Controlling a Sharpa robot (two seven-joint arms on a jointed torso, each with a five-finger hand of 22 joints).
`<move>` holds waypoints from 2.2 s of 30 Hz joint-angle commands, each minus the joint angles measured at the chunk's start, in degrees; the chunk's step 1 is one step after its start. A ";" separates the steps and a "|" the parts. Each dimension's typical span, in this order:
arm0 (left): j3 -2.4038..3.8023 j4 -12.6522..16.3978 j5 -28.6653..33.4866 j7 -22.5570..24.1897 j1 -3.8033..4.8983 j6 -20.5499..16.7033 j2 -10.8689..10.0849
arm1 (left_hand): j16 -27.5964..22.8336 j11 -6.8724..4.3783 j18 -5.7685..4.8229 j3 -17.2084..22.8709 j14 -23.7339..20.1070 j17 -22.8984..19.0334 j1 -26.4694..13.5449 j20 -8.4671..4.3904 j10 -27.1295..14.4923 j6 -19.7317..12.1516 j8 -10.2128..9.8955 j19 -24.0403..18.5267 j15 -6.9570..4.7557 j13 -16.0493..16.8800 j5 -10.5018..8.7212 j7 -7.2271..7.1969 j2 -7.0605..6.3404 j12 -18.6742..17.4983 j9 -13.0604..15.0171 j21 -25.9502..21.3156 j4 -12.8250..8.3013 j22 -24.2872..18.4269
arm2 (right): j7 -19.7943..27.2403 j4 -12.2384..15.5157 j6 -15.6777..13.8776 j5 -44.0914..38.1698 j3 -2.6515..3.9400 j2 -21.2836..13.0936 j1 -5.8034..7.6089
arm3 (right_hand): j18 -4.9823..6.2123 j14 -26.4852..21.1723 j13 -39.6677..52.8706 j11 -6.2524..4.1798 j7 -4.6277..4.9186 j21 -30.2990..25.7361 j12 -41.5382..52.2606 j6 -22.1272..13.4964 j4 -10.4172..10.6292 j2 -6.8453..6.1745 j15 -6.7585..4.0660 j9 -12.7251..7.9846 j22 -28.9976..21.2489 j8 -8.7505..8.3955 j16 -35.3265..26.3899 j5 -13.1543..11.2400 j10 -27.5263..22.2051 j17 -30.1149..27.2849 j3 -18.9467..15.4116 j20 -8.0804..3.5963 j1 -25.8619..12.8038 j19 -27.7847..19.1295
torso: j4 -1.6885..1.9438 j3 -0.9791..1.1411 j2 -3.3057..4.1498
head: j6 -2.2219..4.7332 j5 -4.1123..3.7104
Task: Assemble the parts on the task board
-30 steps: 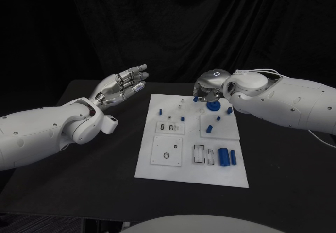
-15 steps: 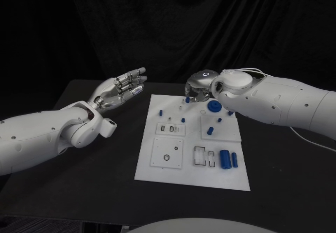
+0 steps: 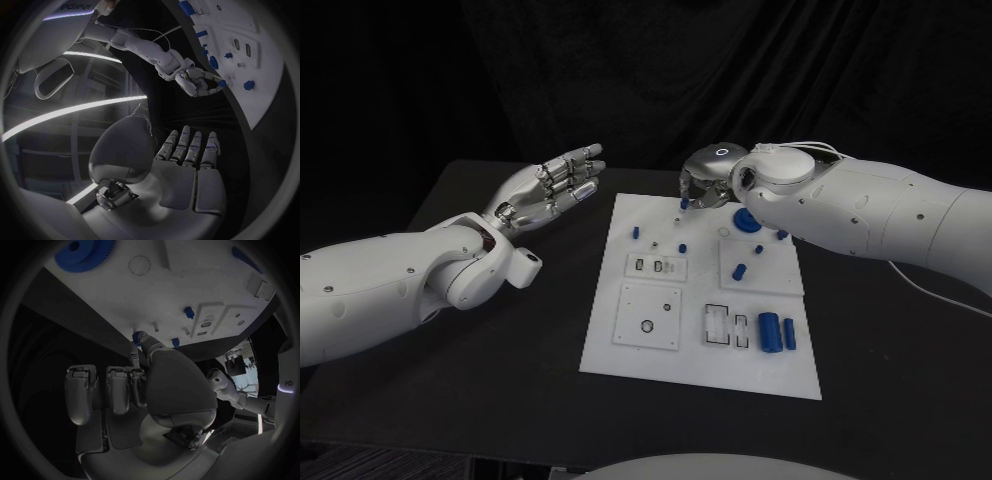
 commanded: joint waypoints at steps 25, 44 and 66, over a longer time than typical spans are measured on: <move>0.05 -0.19 -0.35 2.69 0.09 0.80 0.37 | -0.21 0.10 0.81 -0.49 -0.25 0.00 0.19 0.20 -0.39 -0.22 -0.15 -0.11 0.26 -0.09 0.41 -0.12 0.60 -0.34 -0.02 0.08 0.03 0.02 | -3.00 -1.13 -1.52 -0.05 0.27 -0.07 -0.25 | -0.35 6.02 15.05 -0.14 -1.02 -0.42 0.15 -0.05 -0.37 0.63 -0.02 4.97 14.33 -0.81 0.17 0.04 6.07 15.10 -0.29 -0.22 0.18 4.10 | 0.67 -0.23 0.70 | 0.04 -0.49; 0.05 -0.59 -0.35 2.67 0.09 1.02 0.69 | -0.22 0.12 0.81 -0.60 -0.24 0.00 0.23 0.20 -0.42 -0.20 -0.14 -0.08 0.26 -0.09 0.44 -0.09 0.69 -0.39 -0.01 0.10 0.04 0.02 | -2.88 -1.08 -0.95 -0.05 0.29 0.06 -0.68 | -0.37 6.02 15.05 -0.13 -0.86 -0.38 0.15 -0.56 -0.41 0.60 -0.02 4.89 14.36 -1.27 0.17 0.03 6.07 15.10 -0.36 -0.21 0.04 4.15 | 0.61 -0.36 0.72 | -0.23 -1.14; 0.05 -1.22 -0.35 2.55 0.08 1.48 1.03 | -0.24 0.13 0.81 -0.68 -0.25 -0.01 0.25 0.23 -0.47 -0.09 -0.12 -0.07 0.29 -0.10 0.47 -0.05 0.80 -0.48 0.01 0.12 0.04 0.02 | -2.40 -0.86 0.40 -0.05 0.29 0.22 -1.17 | -0.21 6.02 15.05 -0.12 -0.83 -0.88 0.15 -1.52 -0.51 0.36 0.01 4.65 14.14 -2.17 0.17 0.04 6.07 15.10 -0.48 -0.18 -0.18 3.61 | 0.59 -0.41 0.75 | -0.66 -0.82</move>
